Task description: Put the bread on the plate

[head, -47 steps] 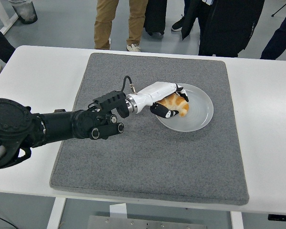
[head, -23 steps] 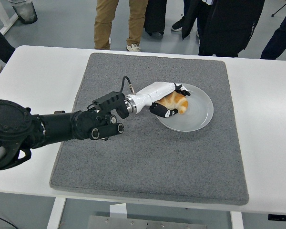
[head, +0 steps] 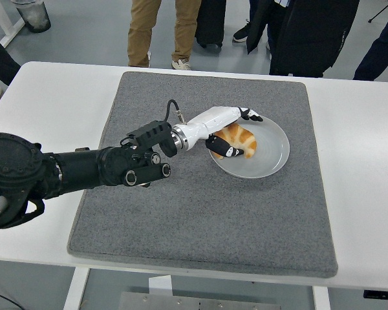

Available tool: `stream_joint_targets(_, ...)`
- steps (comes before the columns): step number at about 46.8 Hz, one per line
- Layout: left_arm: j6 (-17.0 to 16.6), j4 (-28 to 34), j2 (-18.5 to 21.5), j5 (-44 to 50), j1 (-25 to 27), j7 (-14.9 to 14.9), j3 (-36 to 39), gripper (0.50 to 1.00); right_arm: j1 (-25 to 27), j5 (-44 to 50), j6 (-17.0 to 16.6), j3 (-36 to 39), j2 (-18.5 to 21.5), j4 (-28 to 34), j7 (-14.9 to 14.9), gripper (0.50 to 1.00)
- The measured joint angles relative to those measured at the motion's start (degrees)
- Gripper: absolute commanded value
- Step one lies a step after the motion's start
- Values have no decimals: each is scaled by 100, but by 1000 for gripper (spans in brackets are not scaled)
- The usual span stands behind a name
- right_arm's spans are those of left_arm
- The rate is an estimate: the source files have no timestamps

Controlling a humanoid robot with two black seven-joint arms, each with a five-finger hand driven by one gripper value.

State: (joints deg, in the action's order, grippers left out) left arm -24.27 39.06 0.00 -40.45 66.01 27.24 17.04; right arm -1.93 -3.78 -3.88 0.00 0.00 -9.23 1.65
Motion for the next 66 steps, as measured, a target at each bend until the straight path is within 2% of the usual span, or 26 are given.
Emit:
stream_joint_targets(4,38,76,0,-9,111,0,-155,889,0,0,-1,0,0,0,0,952)
stream_joint_targets(12,45,373,0,7,303,-4,-360,983,0,0,-4,0,0,0,0,952)
stream_joint_targets(22,53,618,184,64,346,-3,-786,990,0,0,-4,-4,0,0,0,952)
stream_joint_targets(28,188,629,315,498,350,-6,-1157,990,0,0,-1,-8,0,0,0,952)
stream_joint_targets(31,484,625,423,947,350,-15,-1495,990,0,0,0,-9,0,0,0,954)
stream_joint_targets(38,1485,515,774,1863,348,-53,-2325,992,0,0,0,-9,0,0,3,954)
stream_joint_targets(44,1915,256,1045,2042,313,-54,-2798,996,0,0,-1,-5,0,0,3,952)
stream_joint_targets(53,2709,-302,1136,2204,255,-55,-3447,996,0,0,-3,-7,0,0,3,954)
stream_joint_targets(66,3638,-1155,1162,3172,256,-96,-3530,994,0,0,-1,-8,0,0,3,952)
